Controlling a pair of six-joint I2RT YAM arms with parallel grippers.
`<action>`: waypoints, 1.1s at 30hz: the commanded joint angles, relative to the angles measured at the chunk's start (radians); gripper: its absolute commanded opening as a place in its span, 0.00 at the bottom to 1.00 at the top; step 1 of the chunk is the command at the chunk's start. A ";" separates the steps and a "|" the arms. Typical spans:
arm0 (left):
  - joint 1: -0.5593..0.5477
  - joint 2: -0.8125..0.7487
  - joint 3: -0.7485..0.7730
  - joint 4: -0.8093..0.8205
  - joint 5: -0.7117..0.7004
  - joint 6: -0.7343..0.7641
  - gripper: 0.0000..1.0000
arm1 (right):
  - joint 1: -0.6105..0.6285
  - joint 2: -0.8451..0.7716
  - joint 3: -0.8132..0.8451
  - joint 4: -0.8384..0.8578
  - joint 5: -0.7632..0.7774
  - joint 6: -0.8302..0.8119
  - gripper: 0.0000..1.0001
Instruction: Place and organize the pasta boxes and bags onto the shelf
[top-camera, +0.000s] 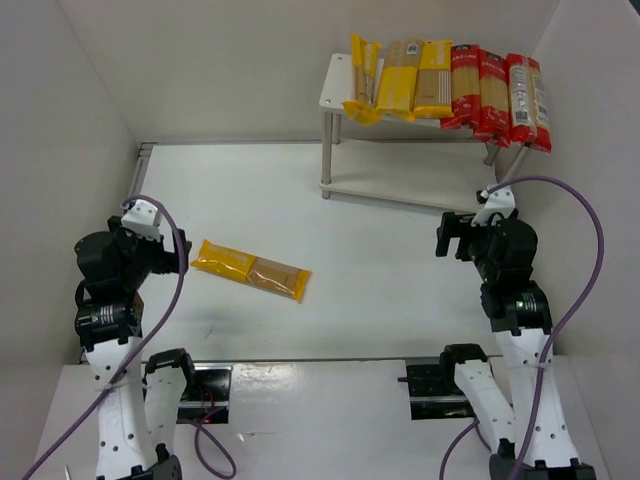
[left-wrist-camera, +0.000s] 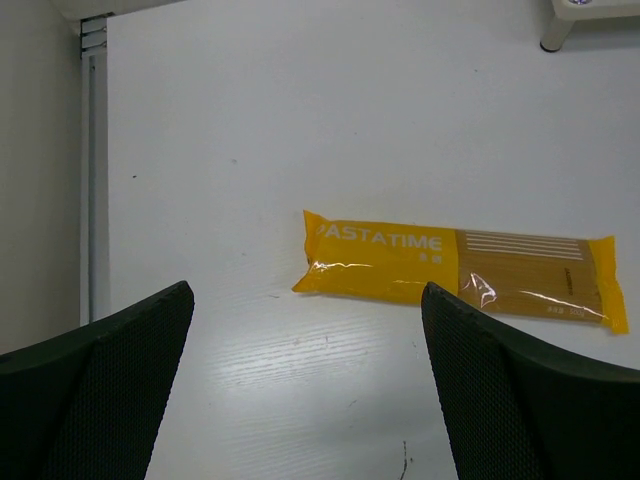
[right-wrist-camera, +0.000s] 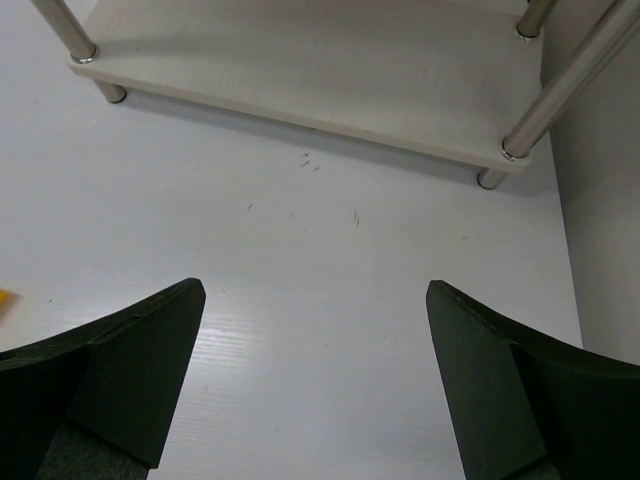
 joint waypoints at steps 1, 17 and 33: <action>0.026 0.002 -0.010 0.016 0.024 -0.022 1.00 | -0.040 -0.097 -0.027 0.045 -0.099 -0.047 1.00; 0.060 -0.027 -0.010 -0.002 0.042 -0.011 1.00 | -0.247 -0.184 -0.027 0.010 -0.272 -0.122 1.00; 0.060 -0.047 -0.010 -0.002 0.051 -0.002 1.00 | -0.247 -0.193 -0.027 0.010 -0.272 -0.122 1.00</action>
